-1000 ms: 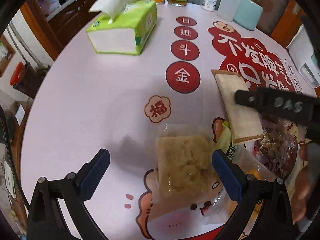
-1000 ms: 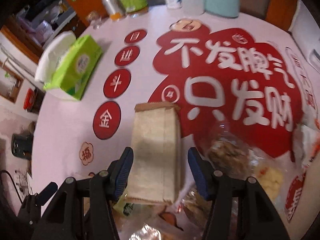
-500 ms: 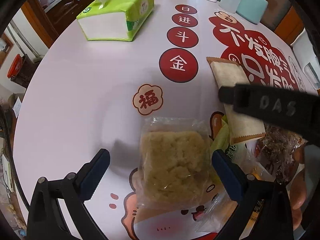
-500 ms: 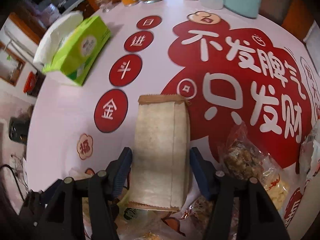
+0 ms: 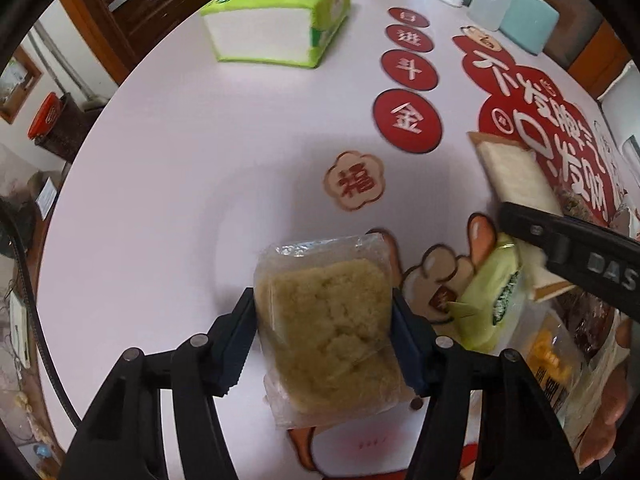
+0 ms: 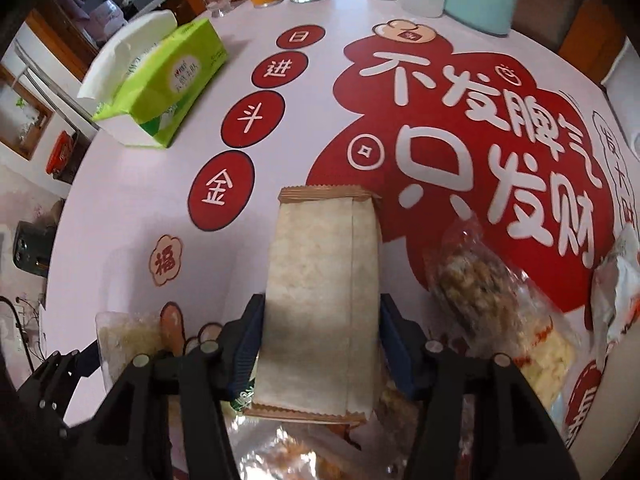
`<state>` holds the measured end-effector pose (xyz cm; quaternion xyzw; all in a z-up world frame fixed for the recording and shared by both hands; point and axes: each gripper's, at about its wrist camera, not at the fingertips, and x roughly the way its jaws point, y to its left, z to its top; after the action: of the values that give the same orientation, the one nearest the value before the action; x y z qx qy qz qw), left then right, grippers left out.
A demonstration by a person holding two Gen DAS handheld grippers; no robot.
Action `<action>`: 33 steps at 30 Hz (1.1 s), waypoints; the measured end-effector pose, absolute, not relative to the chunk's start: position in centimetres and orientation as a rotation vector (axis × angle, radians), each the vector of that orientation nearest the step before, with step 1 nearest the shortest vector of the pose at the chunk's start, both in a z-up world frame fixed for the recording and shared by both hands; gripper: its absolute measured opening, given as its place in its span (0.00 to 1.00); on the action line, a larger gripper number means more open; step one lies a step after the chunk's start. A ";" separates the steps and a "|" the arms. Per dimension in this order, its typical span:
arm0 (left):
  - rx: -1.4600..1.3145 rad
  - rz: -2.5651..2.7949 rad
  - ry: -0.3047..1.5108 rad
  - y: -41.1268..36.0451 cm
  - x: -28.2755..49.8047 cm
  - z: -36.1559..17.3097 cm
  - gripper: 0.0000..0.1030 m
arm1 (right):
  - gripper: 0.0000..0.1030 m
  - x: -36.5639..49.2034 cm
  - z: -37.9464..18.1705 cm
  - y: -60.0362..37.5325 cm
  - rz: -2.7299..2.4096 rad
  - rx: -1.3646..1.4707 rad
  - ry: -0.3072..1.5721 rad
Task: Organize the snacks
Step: 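Grasp the pastry bag with the left tool while the right tool grasps the bread loaf bag, then carry both bags over the white bin and release them inside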
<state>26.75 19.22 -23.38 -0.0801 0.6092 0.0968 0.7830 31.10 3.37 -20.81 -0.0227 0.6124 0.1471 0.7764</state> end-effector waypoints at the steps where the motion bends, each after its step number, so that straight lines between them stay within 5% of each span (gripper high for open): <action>1: -0.175 0.208 1.313 19.4 26.4 -23.0 0.59 | 0.54 30.6 -20.5 3.1 0.322 -0.042 1.315; 17: -0.052 0.035 1.083 12.5 19.7 -8.9 0.59 | 0.54 18.3 -8.6 -8.7 0.347 0.120 1.072; 33: 0.178 -0.288 0.946 -10.7 14.4 -2.6 0.59 | 0.54 6.9 -4.1 -29.6 0.012 0.176 0.948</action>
<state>14.44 -10.74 -2.58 0.0851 0.4532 -0.1380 0.8765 6.87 -29.57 -4.15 0.0844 0.4560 0.0056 0.8860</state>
